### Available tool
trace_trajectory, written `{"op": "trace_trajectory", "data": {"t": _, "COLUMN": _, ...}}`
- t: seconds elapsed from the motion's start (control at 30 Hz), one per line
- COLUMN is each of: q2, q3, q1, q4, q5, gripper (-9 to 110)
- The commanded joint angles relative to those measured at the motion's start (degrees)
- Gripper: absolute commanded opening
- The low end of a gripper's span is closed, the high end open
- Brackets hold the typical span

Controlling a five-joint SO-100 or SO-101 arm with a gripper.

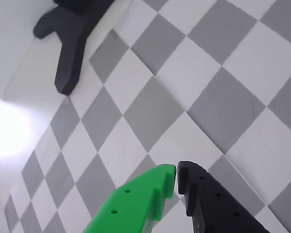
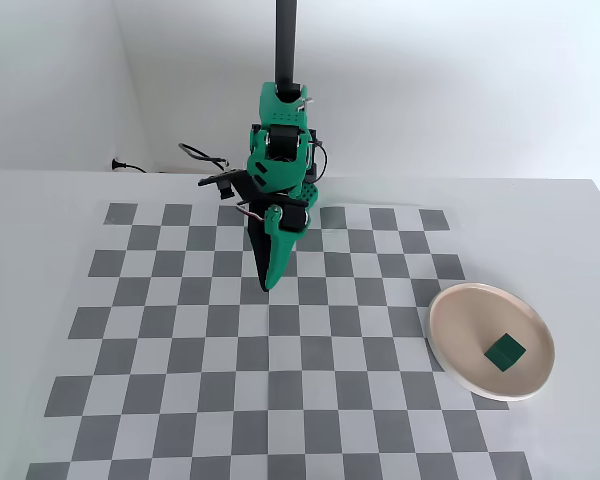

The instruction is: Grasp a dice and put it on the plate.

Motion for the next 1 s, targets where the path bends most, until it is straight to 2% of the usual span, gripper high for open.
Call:
{"op": "trace_trajectory", "data": {"t": 0.0, "q2": 0.7, "q3": -0.9, "q1": 1.8, "q4": 3.2, "q5": 3.2, "gripper": -4}}
{"op": "trace_trajectory", "data": {"t": 0.17, "q2": 0.8, "q3": -0.9, "q1": 0.6, "q4": 4.6, "q5": 10.2, "gripper": -4}}
{"op": "trace_trajectory", "data": {"t": 0.27, "q2": 0.8, "q3": -0.9, "q1": 2.9, "q4": 3.7, "q5": 24.2, "gripper": -4}}
{"op": "trace_trajectory", "data": {"t": 0.37, "q2": 0.8, "q3": -0.9, "q1": 3.7, "q4": 6.6, "q5": 32.0, "gripper": -4}}
{"op": "trace_trajectory", "data": {"t": 0.57, "q2": 0.8, "q3": -0.9, "q1": 3.9, "q4": 9.8, "q5": 33.0, "gripper": -4}}
{"op": "trace_trajectory", "data": {"t": 0.7, "q2": 0.7, "q3": -0.9, "q1": 5.1, "q4": 10.1, "q5": 38.2, "gripper": -4}}
{"op": "trace_trajectory", "data": {"t": 0.97, "q2": 0.7, "q3": -0.9, "q1": 4.7, "q4": 10.1, "q5": 37.6, "gripper": -3}}
